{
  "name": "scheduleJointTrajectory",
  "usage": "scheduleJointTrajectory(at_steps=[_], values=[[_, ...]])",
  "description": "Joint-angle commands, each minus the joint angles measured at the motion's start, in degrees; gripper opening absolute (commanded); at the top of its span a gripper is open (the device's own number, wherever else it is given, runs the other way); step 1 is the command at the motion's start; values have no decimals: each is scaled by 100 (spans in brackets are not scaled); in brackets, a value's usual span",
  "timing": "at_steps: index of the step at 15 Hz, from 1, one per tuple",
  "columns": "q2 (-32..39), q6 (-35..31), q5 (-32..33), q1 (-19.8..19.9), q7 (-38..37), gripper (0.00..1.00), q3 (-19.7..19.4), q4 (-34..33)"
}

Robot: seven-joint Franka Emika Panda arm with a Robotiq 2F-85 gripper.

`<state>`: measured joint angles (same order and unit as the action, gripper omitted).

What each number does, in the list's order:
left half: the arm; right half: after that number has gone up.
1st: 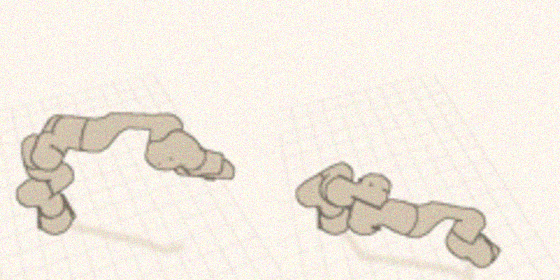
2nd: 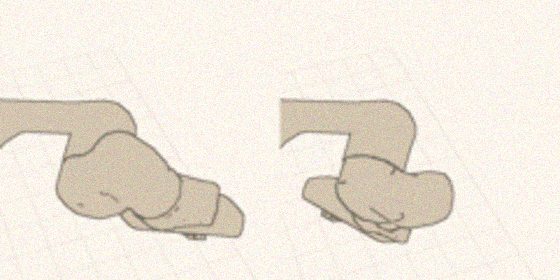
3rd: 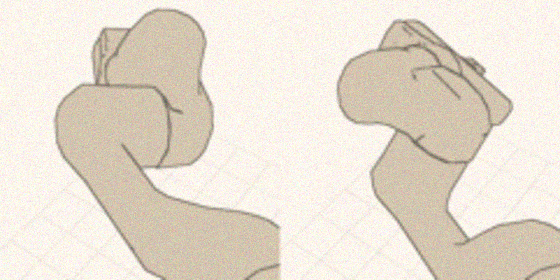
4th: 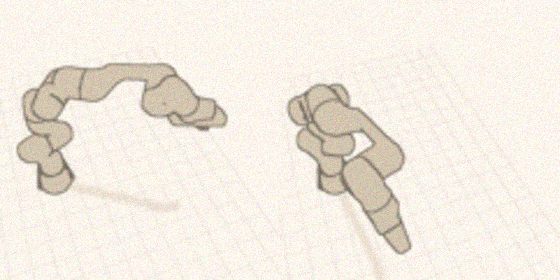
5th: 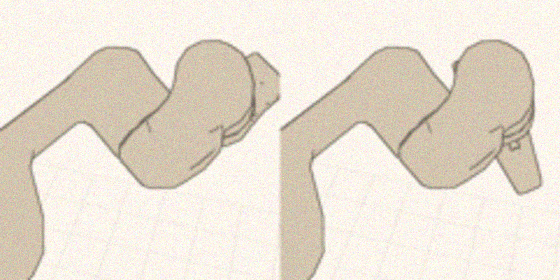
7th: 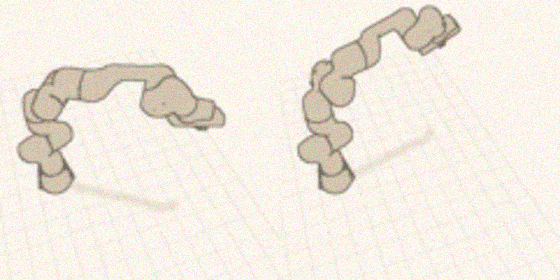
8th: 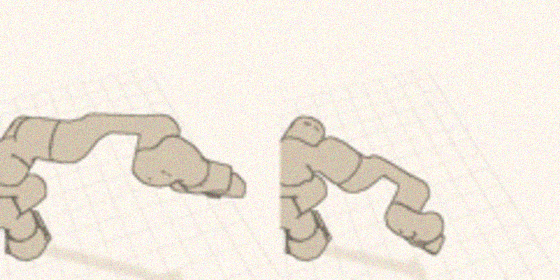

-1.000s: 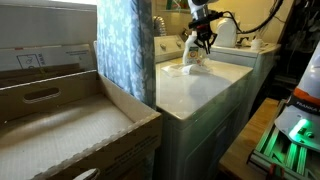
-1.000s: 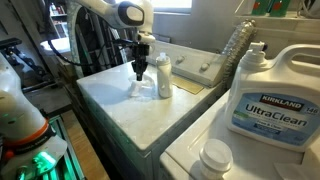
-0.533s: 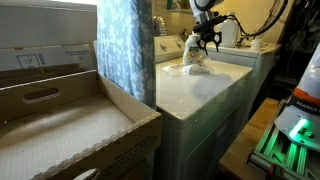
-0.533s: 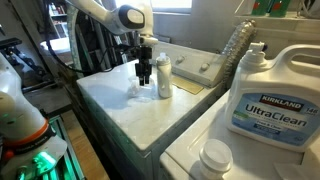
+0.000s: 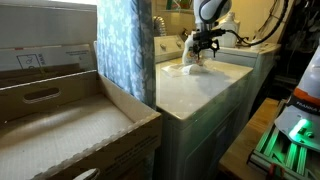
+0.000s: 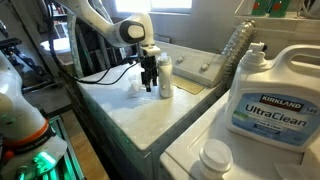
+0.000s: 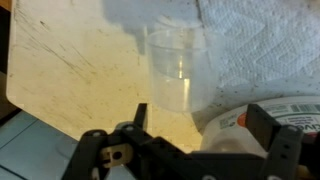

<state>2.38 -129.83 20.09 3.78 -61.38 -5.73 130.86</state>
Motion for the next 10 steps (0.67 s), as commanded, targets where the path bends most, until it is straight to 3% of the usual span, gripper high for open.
scheduleJointTrajectory(at_steps=[1,8,9,10], values=[[123,-510,-26,40,13,100,-27,142],[358,-346,-314,12,381,100,-36,89],[399,-354,-391,11,436,95,-33,68],[429,-357,-445,8,479,74,-31,47]])
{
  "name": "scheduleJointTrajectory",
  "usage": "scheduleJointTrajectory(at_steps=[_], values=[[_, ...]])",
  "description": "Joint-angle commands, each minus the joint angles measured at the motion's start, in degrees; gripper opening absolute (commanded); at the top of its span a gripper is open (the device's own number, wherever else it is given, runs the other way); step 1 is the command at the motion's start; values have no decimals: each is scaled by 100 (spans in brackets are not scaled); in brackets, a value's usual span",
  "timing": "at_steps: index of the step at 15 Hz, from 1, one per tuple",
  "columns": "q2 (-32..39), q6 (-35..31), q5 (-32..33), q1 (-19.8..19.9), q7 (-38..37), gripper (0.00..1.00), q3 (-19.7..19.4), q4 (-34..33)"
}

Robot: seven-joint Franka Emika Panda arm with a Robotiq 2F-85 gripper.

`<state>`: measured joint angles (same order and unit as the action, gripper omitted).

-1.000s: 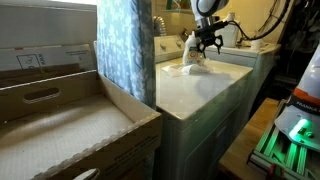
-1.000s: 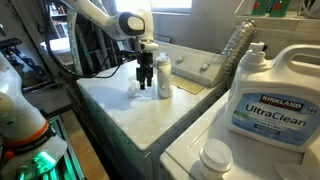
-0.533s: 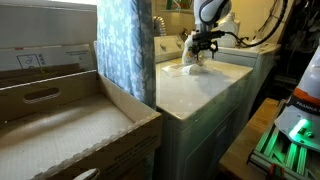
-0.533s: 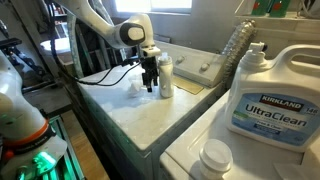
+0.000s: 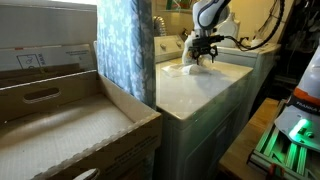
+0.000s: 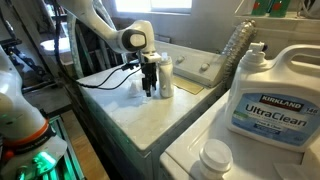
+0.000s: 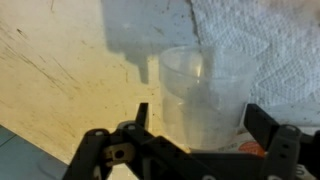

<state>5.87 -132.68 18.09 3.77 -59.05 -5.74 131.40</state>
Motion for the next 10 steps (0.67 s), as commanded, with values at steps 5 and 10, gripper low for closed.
scheduleJointTrajectory(at_steps=[5,10], values=[[-61,219,-158,-24,211,44,-77,-36],[-659,1367,424,-17,-2,44,-112,5]])
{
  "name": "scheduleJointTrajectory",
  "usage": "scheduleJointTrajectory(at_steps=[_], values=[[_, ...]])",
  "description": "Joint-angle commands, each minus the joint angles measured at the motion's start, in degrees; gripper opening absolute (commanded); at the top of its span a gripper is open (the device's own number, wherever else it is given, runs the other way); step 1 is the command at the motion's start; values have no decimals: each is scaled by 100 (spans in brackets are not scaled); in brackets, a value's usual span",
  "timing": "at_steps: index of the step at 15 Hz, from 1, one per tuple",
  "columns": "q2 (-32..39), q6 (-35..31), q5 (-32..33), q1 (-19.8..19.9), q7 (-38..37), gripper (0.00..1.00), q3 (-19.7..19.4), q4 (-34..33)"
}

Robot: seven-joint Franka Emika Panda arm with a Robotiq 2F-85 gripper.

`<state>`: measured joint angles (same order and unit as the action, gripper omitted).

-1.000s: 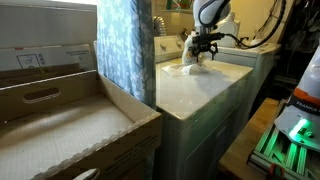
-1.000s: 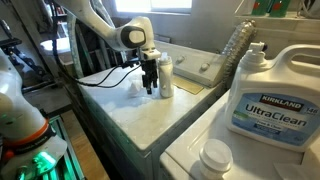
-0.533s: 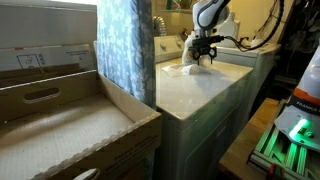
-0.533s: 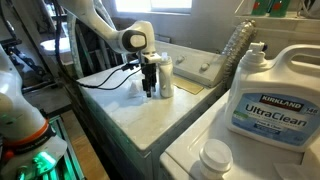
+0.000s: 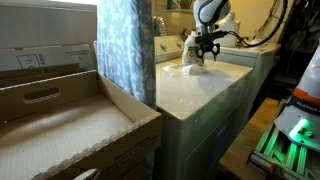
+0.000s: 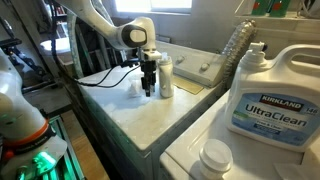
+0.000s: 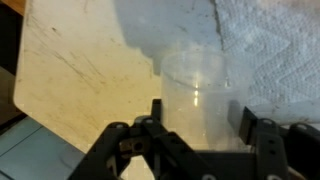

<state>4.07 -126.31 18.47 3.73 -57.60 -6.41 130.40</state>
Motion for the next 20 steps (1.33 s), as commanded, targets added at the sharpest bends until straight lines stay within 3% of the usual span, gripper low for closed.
scheduleJointTrajectory(at_steps=[1,4,5,9,10,12,15,20], values=[[-631,1116,609,13,-286,44,-38,85],[-1048,2108,1180,164,-715,44,3,-35],[-711,1768,919,131,-544,69,60,-110],[-1005,2065,1049,224,-585,69,69,-139],[-1000,2065,1051,223,-602,44,70,-135],[-1011,2042,2001,373,-1218,44,40,-224],[-1008,1889,3071,658,-1285,44,-219,-669],[-715,1223,4369,929,-1773,44,-487,-1608]])
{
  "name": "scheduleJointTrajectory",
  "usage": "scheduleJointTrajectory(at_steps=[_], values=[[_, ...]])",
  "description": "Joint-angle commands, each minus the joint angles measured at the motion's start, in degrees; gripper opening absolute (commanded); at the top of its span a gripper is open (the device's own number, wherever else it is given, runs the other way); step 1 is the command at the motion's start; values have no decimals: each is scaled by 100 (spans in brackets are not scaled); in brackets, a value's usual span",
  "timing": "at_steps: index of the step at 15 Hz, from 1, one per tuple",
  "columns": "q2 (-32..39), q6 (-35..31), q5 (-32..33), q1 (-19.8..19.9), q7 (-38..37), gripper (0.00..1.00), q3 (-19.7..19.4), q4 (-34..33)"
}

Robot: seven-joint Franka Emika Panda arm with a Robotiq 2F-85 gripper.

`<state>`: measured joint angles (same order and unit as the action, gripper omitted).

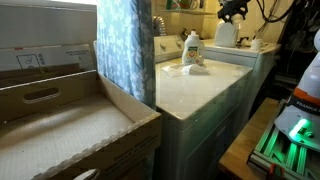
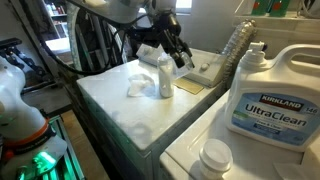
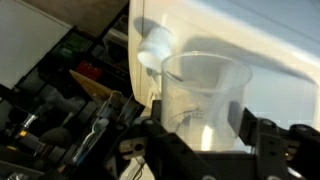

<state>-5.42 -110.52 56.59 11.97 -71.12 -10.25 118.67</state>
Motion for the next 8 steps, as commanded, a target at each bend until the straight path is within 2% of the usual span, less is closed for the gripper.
scheduleJointTrajectory(at_steps=[1,4,5,6,8], values=[[281,-542,719,128,-621,44,-146,-589],[454,-1139,1049,193,-1412,44,-256,-881],[610,-956,733,202,-1543,44,-288,-1057],[332,-874,826,123,-1154,69,-223,-811],[491,-875,814,142,-1382,69,-264,-962]])
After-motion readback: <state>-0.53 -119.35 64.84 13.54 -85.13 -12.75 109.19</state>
